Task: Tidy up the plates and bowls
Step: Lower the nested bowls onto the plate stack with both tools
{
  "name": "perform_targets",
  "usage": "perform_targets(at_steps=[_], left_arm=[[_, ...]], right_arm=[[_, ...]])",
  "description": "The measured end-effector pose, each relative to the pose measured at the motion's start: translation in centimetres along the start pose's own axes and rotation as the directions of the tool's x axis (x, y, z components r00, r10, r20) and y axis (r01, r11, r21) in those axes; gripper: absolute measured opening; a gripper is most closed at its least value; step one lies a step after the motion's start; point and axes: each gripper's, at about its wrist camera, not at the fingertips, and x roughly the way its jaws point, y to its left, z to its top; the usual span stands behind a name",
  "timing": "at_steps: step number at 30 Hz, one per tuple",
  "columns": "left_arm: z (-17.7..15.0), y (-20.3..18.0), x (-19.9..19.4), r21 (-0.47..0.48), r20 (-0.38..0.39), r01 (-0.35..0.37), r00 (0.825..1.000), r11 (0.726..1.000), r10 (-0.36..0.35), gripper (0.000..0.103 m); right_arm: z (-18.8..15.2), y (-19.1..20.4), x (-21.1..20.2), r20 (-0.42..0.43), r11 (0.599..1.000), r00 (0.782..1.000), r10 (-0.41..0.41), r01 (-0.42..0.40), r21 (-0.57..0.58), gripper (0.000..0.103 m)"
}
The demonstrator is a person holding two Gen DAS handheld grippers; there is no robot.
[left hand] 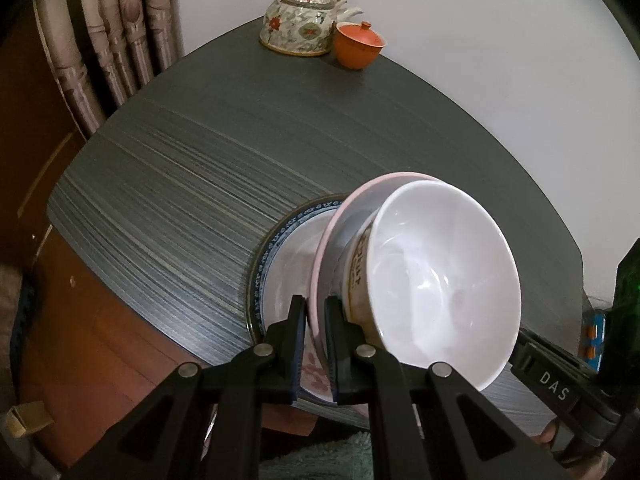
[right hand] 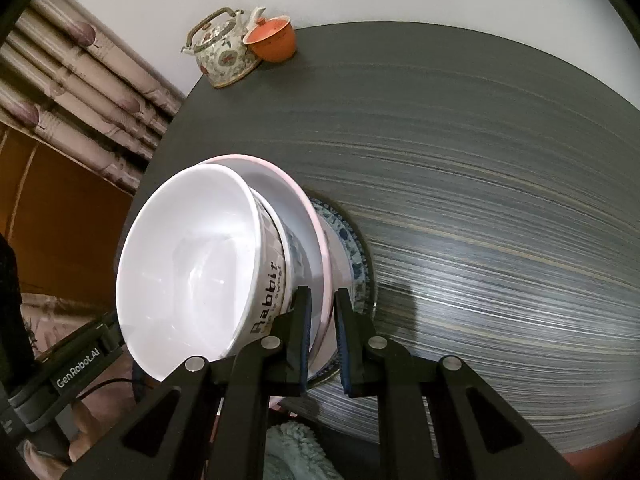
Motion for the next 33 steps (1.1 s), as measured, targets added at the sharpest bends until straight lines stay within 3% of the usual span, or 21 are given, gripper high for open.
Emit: perform_targets(at_steps=[17,33], left_arm=[[0.8,0.6,1.2,-0.012,-0.020,-0.004,1.000,1.000,0.003,0.008],[0.8,0.8,1.5,-0.015,0.006,0.005,1.000,1.000,-0.005,0.008]], right_arm=[[0.6,1.2,1.8,-0.030,1.000,0.999,-0.025,0.025,0.001,0.013],[0.3,1.4,2.4,-0.015,0.999,0.999,-0.042,0.042,-0.003,0.014]])
